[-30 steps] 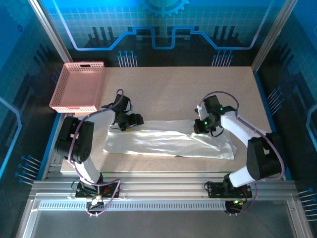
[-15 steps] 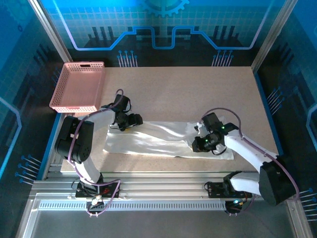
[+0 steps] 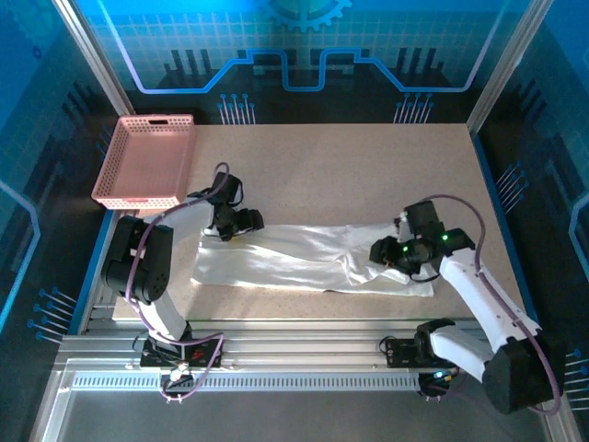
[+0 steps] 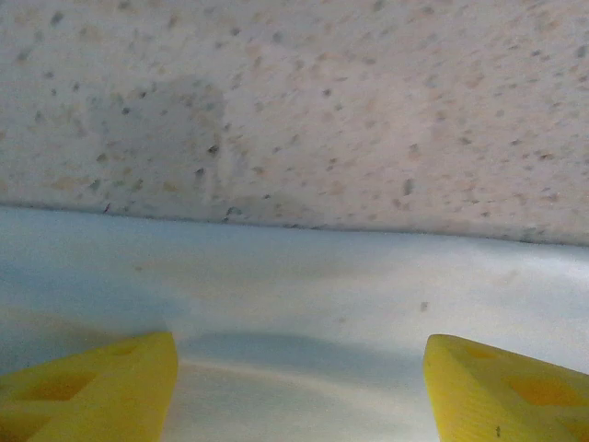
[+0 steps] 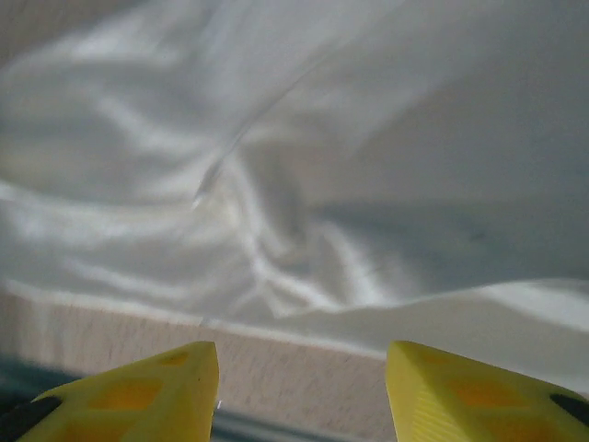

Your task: Fold and stack the t-shirts

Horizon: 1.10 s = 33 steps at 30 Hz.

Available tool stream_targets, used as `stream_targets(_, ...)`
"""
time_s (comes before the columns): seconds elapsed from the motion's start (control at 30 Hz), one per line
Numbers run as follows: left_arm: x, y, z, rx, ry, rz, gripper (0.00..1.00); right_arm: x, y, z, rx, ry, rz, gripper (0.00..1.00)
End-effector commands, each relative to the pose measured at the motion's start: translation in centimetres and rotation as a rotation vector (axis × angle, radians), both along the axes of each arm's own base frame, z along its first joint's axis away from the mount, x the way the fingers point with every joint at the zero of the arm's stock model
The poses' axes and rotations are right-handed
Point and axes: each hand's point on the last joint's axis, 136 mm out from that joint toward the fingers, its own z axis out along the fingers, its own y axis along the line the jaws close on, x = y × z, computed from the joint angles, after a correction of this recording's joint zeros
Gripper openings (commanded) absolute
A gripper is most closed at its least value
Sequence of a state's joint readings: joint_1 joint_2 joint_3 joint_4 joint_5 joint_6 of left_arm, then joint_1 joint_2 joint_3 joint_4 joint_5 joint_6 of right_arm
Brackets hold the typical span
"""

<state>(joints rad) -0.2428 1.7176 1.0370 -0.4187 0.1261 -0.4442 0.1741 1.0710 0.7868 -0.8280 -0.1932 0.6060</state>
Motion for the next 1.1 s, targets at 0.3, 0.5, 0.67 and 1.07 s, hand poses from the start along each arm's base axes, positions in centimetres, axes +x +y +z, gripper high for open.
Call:
stream_targets(0.3, -3.5, -19.0, 9.3, -0.282, -0.092, -0.441, 0.72, -0.7, -6.7, -3.7, -0.129, 0.223, -0.239, 0.54)
stream_targets(0.5, -8.5, -25.6, 7.5, -0.327, 0.002, -0.651, 0.66, 0.3, -6.9, -3.4, -0.088, 0.198, -0.251, 0.55)
stream_targets(0.67, -11.1, -28.9, 5.8, -0.322, 0.047, -0.753, 0.65, -0.6, -7.1, -4.8, -0.091, 0.250, -0.257, 0.54)
stream_targets(1.07, -13.6, -30.3, 1.2, -0.149, 0.136, -0.831, 0.60, 0.1, -6.8, -5.9, -0.061, 0.229, -0.271, 0.56)
